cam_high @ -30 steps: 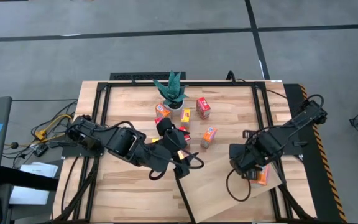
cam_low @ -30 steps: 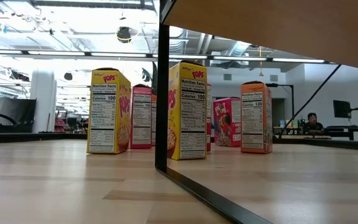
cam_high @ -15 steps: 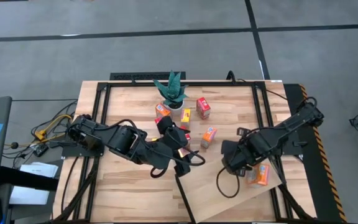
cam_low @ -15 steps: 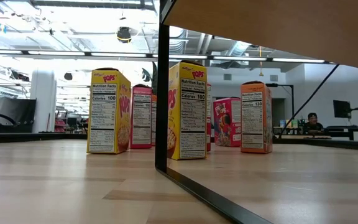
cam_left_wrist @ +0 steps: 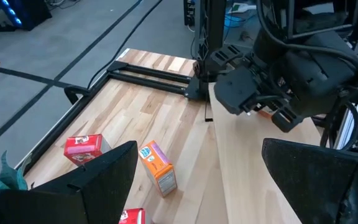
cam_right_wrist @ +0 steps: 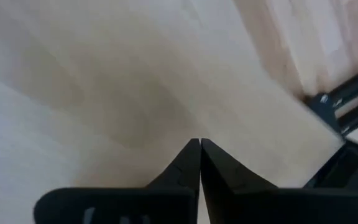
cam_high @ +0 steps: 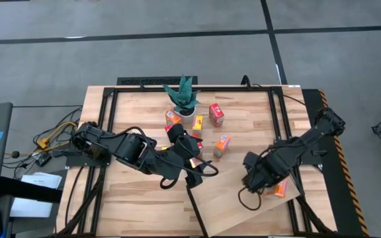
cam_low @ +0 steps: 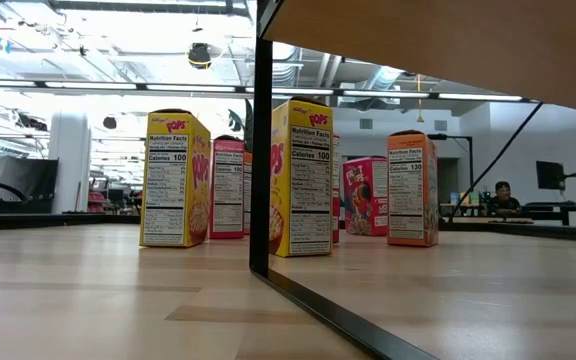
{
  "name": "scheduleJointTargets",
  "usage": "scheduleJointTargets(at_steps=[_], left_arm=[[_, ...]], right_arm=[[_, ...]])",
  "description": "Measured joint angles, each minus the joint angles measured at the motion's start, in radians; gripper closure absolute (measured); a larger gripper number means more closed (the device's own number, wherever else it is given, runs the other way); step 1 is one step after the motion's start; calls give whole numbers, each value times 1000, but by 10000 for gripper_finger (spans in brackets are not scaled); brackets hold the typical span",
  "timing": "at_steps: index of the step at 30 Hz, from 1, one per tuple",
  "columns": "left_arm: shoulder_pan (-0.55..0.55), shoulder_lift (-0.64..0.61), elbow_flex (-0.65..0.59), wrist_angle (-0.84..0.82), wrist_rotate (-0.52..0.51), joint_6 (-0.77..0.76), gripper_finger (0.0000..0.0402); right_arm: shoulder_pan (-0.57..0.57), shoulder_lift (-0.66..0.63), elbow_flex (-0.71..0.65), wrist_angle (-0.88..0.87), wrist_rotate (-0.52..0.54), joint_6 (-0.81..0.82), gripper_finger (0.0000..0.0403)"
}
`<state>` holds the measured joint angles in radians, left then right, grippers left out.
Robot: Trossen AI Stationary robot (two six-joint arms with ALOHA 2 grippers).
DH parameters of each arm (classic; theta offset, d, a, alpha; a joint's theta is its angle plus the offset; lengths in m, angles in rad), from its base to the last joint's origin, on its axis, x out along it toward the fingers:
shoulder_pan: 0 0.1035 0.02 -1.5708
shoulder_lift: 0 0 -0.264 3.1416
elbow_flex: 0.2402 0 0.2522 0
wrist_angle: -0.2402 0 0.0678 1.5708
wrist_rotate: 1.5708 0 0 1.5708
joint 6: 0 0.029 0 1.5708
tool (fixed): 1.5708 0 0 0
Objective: Stack cereal on shelf
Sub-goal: Put the top right orange cereal box on the shelf
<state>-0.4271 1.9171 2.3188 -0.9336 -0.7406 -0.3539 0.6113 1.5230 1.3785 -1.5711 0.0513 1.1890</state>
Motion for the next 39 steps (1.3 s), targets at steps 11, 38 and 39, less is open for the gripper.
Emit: scheduleJointTargets(at_steps=[11, 38, 39], left_arm=[[8, 0, 0, 0, 0, 9, 65], [10, 0, 0, -1, 0, 33, 65], [10, 0, 0, -1, 0, 36, 65]], right_arm=[[33, 0, -11, 0, -29, 69, 383], [-6, -2, -10, 0, -55, 29, 383], [-17, -5, -9, 1, -55, 7, 386]])
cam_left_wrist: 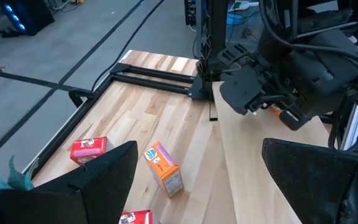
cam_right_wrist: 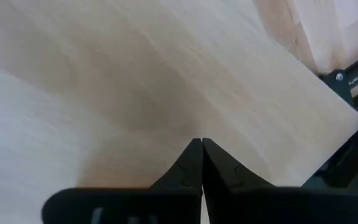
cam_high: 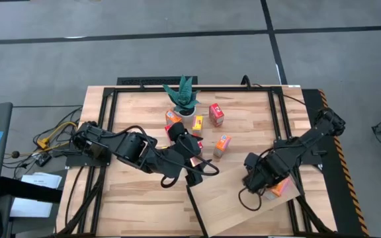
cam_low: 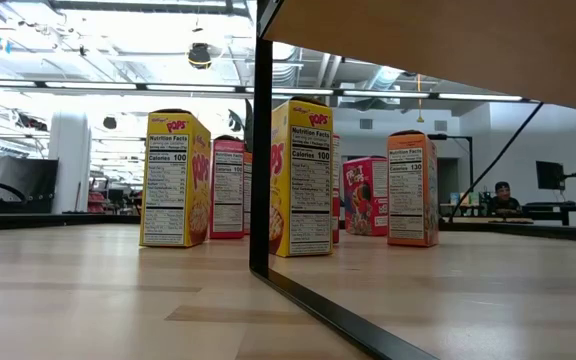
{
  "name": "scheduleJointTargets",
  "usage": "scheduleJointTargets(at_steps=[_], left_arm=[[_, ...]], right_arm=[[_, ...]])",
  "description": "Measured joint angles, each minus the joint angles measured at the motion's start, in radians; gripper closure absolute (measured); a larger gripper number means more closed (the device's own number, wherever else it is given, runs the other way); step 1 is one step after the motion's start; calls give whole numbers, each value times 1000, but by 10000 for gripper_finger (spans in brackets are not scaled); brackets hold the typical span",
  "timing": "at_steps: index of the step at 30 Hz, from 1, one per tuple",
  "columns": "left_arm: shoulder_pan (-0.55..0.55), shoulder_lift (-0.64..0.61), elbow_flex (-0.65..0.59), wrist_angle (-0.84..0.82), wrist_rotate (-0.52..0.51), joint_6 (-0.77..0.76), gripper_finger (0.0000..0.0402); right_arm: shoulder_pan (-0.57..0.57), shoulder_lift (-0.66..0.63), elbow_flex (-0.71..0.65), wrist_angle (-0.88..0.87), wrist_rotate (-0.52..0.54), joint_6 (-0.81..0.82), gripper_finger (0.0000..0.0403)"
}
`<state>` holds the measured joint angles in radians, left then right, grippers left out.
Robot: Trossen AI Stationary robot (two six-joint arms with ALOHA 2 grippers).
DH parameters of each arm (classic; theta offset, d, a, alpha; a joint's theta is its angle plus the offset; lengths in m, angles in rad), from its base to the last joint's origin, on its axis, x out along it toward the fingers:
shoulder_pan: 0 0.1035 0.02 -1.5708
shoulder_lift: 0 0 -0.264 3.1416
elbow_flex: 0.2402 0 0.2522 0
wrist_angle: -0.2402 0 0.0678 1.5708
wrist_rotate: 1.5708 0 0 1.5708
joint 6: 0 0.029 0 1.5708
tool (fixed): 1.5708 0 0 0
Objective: Stack cereal on shelf
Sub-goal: Put the top right orange cereal box on the shelf
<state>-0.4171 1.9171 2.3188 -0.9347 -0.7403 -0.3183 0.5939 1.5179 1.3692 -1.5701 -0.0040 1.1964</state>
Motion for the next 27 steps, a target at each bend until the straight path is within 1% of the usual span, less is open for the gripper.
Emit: scheduleJointTargets(at_steps=[5, 8, 13, 18, 24, 27], left_arm=[[0, 0, 0, 0, 0, 0, 65], [0, 0, 0, -2, 0, -5, 65], [0, 0, 0, -2, 1, -5, 65], [0, 0, 0, -3, 1, 1, 65], [0, 0, 0, -3, 0, 24, 65], [5, 0, 0, -3, 1, 26, 65]], right_arm=[[-74, -3, 25, -1, 1, -119, 386], [-87, -4, 35, -1, -25, -140, 379], [-60, -9, 23, -2, -95, -132, 384], [-46, -9, 0, -1, -110, -115, 391], [-32, -8, -18, -1, -146, -80, 377], [-24, -8, -17, -1, -153, -76, 378]])
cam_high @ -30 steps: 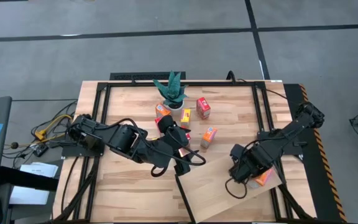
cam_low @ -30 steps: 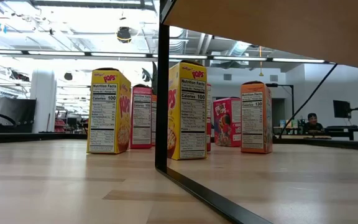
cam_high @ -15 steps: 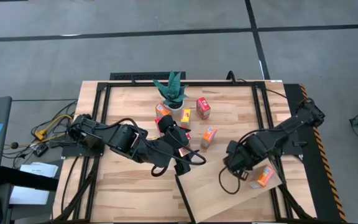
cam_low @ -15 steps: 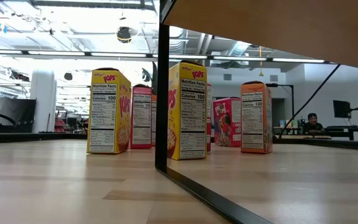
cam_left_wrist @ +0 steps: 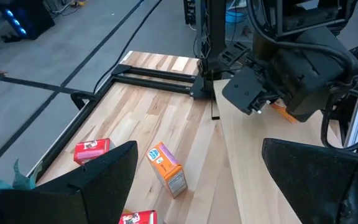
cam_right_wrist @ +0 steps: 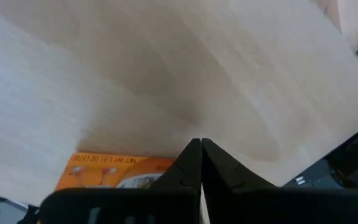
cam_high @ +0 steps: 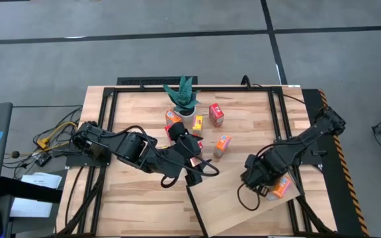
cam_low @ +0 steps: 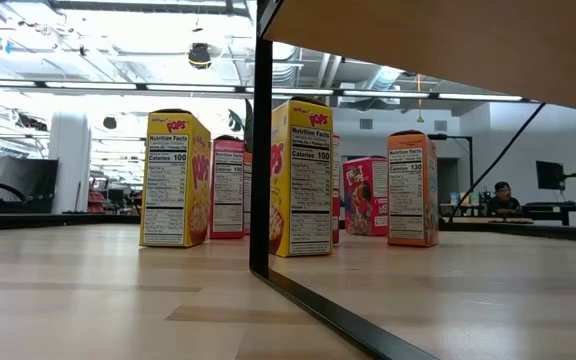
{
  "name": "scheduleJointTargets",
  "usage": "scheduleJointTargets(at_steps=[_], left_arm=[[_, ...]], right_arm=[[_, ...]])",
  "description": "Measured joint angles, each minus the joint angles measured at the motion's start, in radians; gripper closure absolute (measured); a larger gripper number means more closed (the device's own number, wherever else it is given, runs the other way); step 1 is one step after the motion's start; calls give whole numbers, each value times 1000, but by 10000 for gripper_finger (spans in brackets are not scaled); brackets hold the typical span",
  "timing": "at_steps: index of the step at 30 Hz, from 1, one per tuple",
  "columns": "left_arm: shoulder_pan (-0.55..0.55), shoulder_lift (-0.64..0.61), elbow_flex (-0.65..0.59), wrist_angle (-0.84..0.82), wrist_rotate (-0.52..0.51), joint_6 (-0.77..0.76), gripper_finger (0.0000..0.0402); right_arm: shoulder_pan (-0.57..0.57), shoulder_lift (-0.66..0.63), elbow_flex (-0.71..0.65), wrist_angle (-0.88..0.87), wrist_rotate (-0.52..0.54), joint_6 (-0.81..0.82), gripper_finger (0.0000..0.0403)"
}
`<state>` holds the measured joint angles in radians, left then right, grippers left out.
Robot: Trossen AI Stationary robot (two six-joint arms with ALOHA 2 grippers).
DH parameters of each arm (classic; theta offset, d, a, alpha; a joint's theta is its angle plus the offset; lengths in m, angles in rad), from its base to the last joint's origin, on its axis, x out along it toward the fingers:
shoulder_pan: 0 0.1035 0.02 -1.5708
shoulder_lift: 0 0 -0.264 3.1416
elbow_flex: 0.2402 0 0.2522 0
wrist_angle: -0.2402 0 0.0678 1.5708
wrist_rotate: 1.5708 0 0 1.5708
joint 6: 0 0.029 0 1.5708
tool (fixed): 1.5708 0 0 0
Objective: Stack cereal on shelf
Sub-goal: Put the top right orange cereal box on the shelf
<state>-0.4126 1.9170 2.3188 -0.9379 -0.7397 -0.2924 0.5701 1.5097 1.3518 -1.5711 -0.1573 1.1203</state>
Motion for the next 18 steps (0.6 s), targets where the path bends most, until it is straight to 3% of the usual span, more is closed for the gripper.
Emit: scheduleJointTargets(at_steps=[10, 18], left_arm=[[10, 0, 0, -8, 19, -2, 65], [9, 0, 0, -24, 19, 4, 65]], right_arm=[[-3, 0, 0, 0, 34, -13, 380], [-92, -49, 102, 1, 137, -205, 368]])
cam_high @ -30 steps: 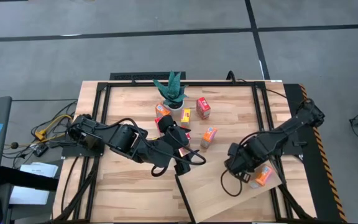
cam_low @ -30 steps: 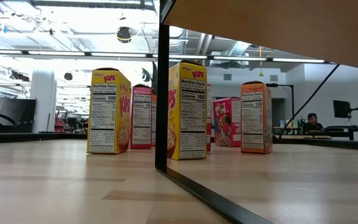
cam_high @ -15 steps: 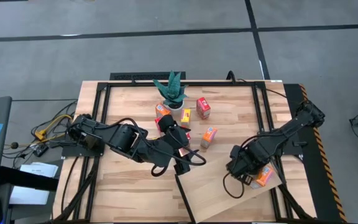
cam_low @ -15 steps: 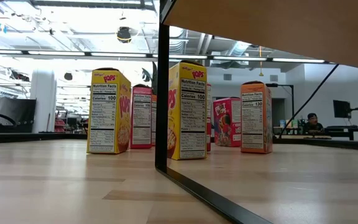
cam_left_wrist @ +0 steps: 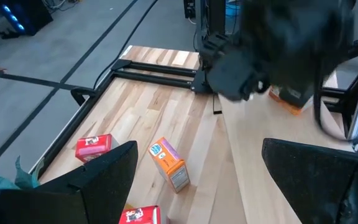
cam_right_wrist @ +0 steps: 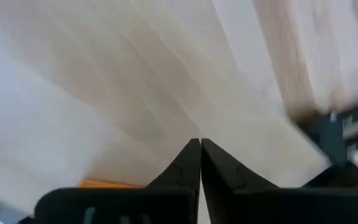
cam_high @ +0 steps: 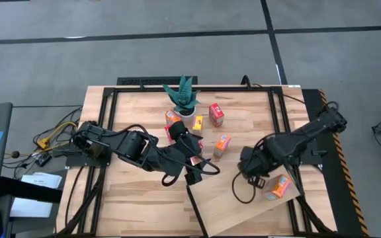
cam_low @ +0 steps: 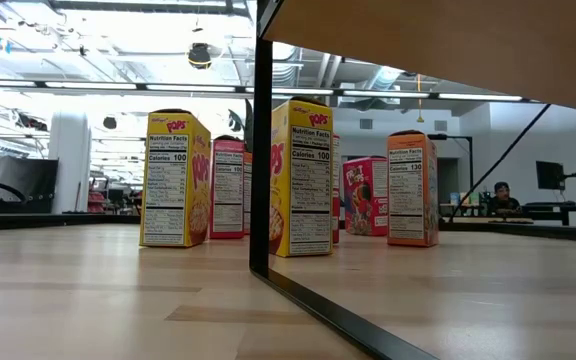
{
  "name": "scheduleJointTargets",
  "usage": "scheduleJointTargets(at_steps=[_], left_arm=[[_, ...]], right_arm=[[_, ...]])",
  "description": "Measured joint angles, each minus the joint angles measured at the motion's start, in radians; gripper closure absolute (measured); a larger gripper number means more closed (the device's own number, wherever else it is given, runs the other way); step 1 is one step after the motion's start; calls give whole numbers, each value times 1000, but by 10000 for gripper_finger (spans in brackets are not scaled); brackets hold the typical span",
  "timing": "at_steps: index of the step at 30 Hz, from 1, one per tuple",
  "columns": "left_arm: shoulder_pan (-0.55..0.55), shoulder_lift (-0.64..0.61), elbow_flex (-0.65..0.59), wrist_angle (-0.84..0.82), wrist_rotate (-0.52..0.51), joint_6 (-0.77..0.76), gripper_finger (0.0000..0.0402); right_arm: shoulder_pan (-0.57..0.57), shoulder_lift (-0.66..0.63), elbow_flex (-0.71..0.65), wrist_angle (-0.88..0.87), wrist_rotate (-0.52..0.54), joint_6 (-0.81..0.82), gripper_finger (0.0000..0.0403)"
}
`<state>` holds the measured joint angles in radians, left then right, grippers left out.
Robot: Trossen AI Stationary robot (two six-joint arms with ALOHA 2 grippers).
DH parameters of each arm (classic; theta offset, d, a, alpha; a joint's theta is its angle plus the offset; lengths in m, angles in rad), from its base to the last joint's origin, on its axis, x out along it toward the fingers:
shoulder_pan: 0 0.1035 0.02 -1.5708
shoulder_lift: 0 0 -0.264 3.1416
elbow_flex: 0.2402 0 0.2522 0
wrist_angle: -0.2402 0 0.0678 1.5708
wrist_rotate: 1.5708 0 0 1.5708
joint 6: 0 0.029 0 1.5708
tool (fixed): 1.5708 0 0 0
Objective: Stack cereal on shelf
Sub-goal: Put the top right orange cereal box on the shelf
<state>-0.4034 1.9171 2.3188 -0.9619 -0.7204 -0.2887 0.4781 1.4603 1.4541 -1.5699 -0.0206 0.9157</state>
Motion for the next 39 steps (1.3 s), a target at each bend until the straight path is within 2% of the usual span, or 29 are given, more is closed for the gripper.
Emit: scheduleJointTargets(at_steps=[5, 8, 12, 20, 29, 39], left_arm=[[0, 0, 0, 0, 0, 8, 65], [0, 0, 0, 0, 1, 7, 65], [0, 0, 0, -1, 27, 7, 65], [2, 0, 0, -20, 34, 8, 65], [39, 0, 0, -20, 57, 7, 65], [74, 0, 0, -17, 86, -12, 65]], right_arm=[[-23, -108, 116, 0, 20, -91, 386], [-23, -182, 136, -1, 16, -43, 396], [14, -270, 106, -1, -27, 17, 393], [107, -431, -20, -2, -37, 163, 395], [188, -452, -131, 84, -65, 187, 382], [200, -435, -138, 101, -65, 158, 387]])
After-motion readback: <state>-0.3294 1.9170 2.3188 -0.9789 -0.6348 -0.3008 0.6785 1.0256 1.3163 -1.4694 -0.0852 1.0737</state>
